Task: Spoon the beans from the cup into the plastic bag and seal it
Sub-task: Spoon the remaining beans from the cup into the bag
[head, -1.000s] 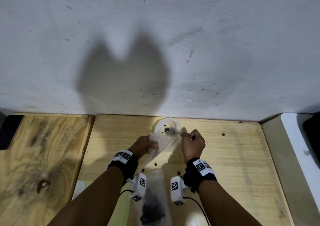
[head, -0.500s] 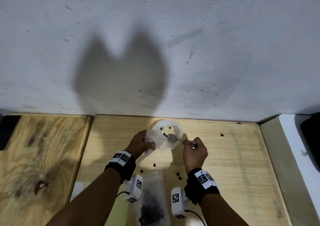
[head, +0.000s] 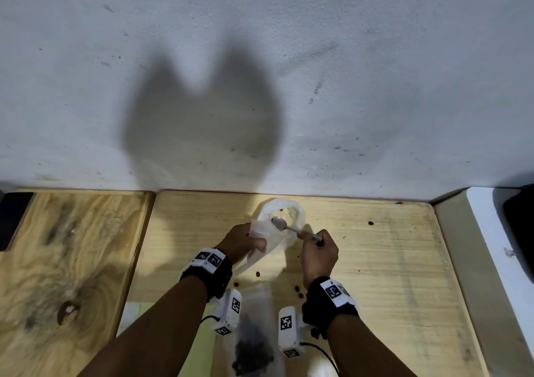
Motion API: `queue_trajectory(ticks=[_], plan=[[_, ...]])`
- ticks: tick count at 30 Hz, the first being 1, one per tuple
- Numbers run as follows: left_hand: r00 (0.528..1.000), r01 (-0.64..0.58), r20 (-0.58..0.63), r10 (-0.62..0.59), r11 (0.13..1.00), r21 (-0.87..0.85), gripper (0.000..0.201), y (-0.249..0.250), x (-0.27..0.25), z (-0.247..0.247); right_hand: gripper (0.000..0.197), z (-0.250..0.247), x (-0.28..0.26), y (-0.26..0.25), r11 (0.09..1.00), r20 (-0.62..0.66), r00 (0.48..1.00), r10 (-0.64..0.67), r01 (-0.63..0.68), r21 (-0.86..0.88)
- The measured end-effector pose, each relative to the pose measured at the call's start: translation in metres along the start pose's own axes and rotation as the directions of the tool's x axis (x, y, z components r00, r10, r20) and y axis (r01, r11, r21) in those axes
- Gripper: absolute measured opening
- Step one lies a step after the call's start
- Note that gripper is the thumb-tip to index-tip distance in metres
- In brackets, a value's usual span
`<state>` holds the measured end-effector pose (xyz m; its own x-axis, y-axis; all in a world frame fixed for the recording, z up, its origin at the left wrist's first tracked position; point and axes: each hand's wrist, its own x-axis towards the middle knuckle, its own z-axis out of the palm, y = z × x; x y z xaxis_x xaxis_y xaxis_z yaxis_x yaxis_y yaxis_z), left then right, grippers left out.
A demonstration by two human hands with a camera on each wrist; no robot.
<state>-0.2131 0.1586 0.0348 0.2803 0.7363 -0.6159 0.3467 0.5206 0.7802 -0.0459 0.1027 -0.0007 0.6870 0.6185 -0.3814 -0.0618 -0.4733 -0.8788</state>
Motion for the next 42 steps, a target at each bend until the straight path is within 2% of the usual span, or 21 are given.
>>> queue_trajectory(ticks=[7, 11, 15, 18, 24, 28, 32, 35, 38, 42], plan=[[0.995, 0.086, -0.045, -0.093, 0.987, -0.136, 0.064, 0.003, 0.000, -0.004, 0.050, 0.002, 0.002, 0.009, 0.965, 0.080, 0.976, 0.203, -0.213, 0.154], [0.988, 0.106, -0.084, -0.129, 0.966, -0.235, 0.067, 0.001, 0.000, -0.010, 0.053, -0.013, 0.010, 0.010, 0.930, 0.120, 0.965, 0.235, -0.259, 0.260], [0.987, 0.094, -0.096, -0.126, 0.955, -0.280, 0.067, -0.003, 0.000, -0.011, 0.049, -0.020, 0.017, 0.008, 0.935, 0.103, 0.972, 0.210, -0.231, 0.271], [0.986, 0.100, -0.097, -0.134, 0.950, -0.296, 0.059, -0.003, -0.002, -0.009, 0.048, -0.016, 0.018, 0.004, 0.957, 0.089, 0.983, 0.158, -0.175, 0.233], [0.985, 0.132, -0.071, -0.155, 0.958, -0.255, 0.058, 0.000, 0.000, -0.006, 0.049, 0.003, 0.013, -0.008, 0.998, 0.112, 0.993, -0.049, 0.044, 0.049], [0.994, 0.102, -0.027, -0.108, 0.981, -0.168, 0.069, 0.001, 0.002, -0.002, 0.045, 0.011, 0.009, -0.017, 0.993, 0.082, 0.993, -0.089, 0.095, -0.067], [0.998, 0.040, 0.041, -0.039, 0.999, -0.033, 0.076, 0.001, 0.003, 0.001, 0.043, 0.014, 0.007, -0.012, 1.000, 0.049, 0.999, 0.014, -0.014, -0.010], [0.996, 0.031, 0.082, -0.030, 0.999, -0.012, 0.061, 0.003, 0.001, 0.003, 0.048, 0.013, 0.006, -0.005, 0.977, 0.046, 0.982, 0.183, -0.186, 0.100], [0.995, 0.047, 0.084, -0.044, 0.998, -0.031, 0.055, 0.001, 0.000, 0.002, 0.048, 0.006, 0.009, 0.001, 0.936, 0.085, 0.955, 0.283, -0.294, 0.192], [0.997, 0.075, -0.007, -0.077, 0.979, -0.191, 0.065, -0.005, 0.004, -0.002, 0.044, -0.005, 0.013, 0.002, 0.929, 0.099, 0.953, 0.286, -0.301, 0.215]])
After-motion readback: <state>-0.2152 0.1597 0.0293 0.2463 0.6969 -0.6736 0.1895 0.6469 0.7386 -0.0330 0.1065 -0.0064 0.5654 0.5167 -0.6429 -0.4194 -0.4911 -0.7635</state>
